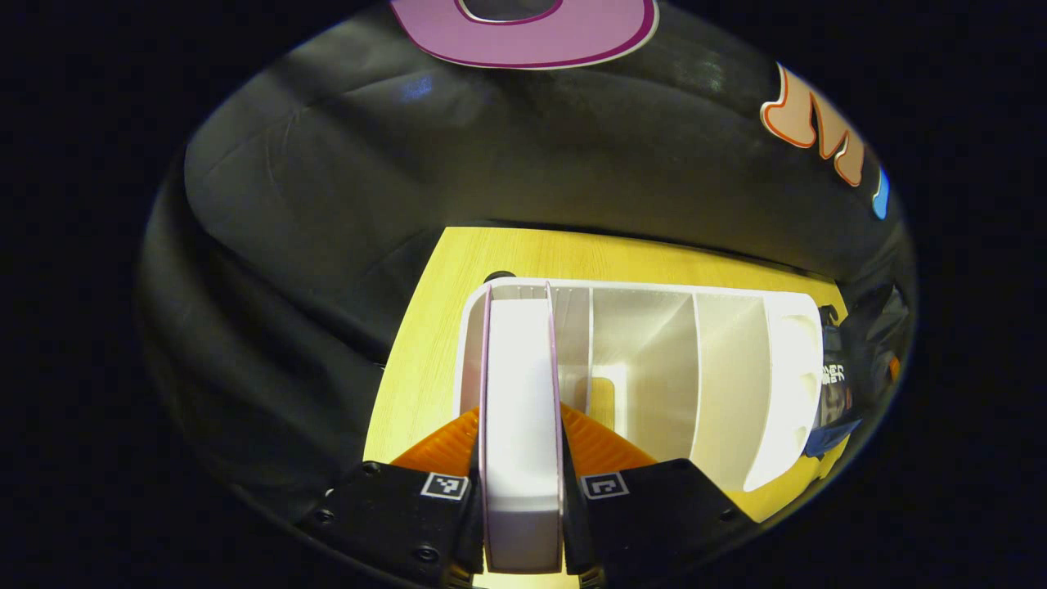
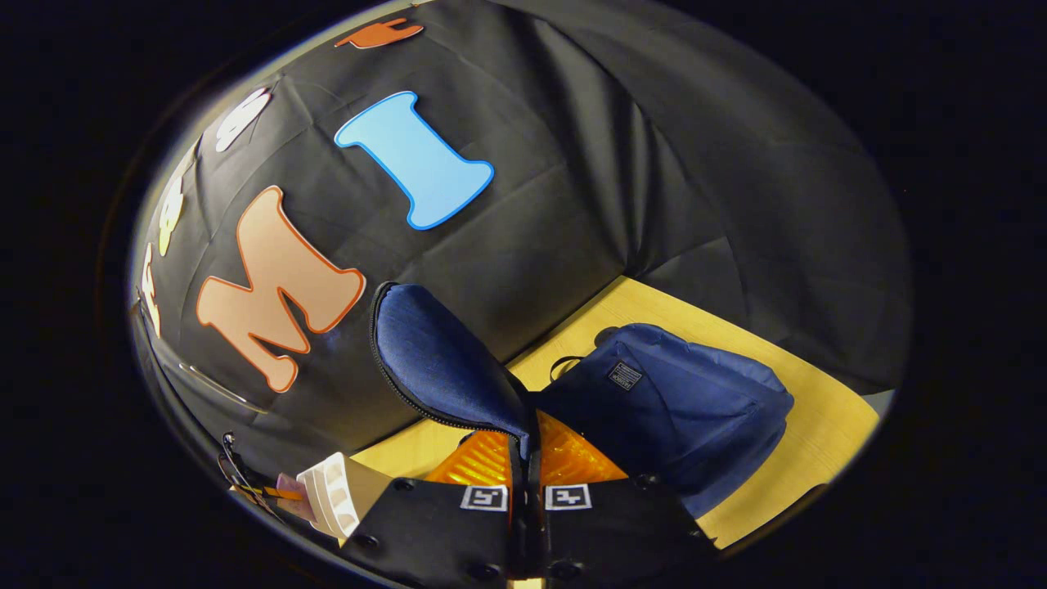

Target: Open the schoolbag, grab two books from the bookshelf and put them into the schoolbag.

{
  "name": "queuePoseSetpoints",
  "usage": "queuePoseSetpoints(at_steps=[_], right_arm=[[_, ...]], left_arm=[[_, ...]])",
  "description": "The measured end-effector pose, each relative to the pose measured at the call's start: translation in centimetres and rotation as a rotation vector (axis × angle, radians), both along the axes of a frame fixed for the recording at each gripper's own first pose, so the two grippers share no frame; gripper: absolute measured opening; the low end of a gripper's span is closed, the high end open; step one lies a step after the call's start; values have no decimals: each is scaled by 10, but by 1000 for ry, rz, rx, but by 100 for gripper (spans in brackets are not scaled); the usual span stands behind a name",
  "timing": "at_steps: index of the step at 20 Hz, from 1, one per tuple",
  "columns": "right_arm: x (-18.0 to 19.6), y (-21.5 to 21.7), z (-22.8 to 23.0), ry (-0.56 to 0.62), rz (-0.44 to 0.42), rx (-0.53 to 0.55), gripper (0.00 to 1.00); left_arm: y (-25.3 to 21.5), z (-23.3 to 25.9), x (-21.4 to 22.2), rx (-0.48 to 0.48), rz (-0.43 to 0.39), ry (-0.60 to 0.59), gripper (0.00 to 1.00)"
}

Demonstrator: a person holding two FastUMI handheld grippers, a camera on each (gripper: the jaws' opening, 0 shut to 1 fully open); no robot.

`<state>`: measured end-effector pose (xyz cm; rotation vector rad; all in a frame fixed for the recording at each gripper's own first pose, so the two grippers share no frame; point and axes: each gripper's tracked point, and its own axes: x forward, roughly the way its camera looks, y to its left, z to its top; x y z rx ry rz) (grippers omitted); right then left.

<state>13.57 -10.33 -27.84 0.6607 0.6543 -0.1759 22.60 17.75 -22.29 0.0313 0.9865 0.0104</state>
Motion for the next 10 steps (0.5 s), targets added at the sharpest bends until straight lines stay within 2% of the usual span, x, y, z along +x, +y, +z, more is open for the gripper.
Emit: queuePoseSetpoints(at_steps=[3,5,7,9,10], right_arm=[[1,0,2,0,-1,2,3],[1,-1,1,-1,-4,3,0],[0,0,2,-1,-2,4,3],[0,1,2,-2,-2,4,0],[0,1,2,-3,-2,4,3]], left_arm=[[4,8,-1,-22,22,2,35],[3,19,1,-61,42,-10,35],[3,33,2,-102,51,-24,35],[5,48,5,-121,61,-46,34],[7,53,6,-134,66,-59,34]])
